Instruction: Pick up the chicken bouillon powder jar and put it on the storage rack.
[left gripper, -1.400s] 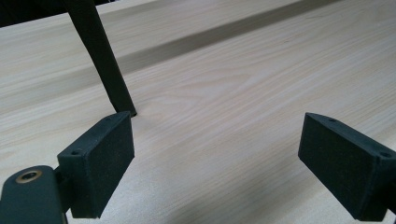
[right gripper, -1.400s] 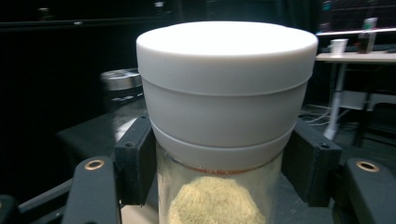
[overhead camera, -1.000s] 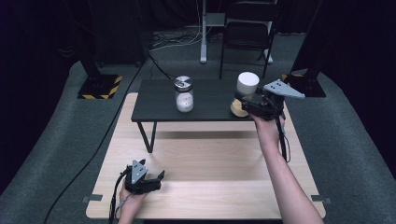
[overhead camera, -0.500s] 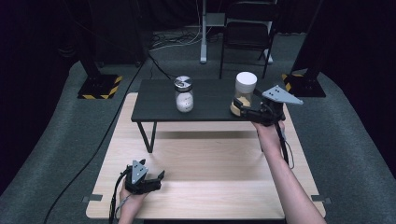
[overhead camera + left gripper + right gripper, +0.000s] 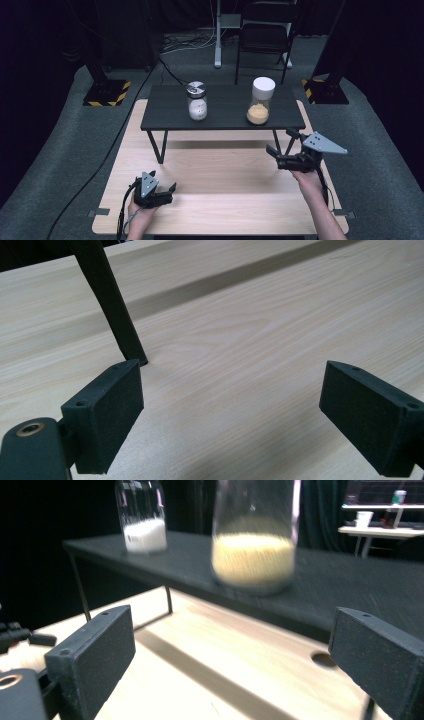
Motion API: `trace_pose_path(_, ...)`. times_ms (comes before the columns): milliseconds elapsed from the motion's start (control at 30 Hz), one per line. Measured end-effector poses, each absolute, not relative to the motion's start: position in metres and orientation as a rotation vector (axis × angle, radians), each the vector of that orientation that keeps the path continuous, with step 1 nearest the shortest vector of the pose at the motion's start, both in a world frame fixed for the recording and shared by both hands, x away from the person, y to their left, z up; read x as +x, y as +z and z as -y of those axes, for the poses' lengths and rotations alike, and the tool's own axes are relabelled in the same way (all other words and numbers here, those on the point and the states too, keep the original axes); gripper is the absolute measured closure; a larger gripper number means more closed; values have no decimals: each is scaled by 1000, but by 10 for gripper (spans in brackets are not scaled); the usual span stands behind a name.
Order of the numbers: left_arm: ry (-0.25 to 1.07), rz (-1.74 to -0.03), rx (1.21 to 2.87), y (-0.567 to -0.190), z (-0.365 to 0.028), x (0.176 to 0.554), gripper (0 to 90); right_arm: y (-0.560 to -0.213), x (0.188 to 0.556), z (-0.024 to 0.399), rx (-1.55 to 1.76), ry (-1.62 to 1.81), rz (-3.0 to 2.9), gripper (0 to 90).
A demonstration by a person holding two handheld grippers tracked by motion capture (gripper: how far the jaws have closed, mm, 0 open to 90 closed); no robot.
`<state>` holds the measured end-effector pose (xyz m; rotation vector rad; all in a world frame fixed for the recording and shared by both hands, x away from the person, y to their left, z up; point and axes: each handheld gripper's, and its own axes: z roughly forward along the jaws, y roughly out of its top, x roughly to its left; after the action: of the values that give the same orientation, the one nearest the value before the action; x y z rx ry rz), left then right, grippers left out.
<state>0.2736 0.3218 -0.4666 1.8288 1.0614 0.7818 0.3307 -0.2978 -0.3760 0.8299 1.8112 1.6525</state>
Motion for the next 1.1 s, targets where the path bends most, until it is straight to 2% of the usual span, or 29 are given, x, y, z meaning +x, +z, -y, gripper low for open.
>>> trace_pose_path(600, 777, -1066, 1827, -466, -322, 274, 100, -453, 282, 330, 906, 1498, -1857, 43)
trace_pose_path(900, 774, -1057, 1842, -465, -322, 275, 101, -475, 269, 338, 975, 1402, -1888, 56)
trace_pose_path(1100, 775, -1062, 1834, -466, -322, 274, 101, -477, 269, 337, 1009, 1380, -1894, 67)
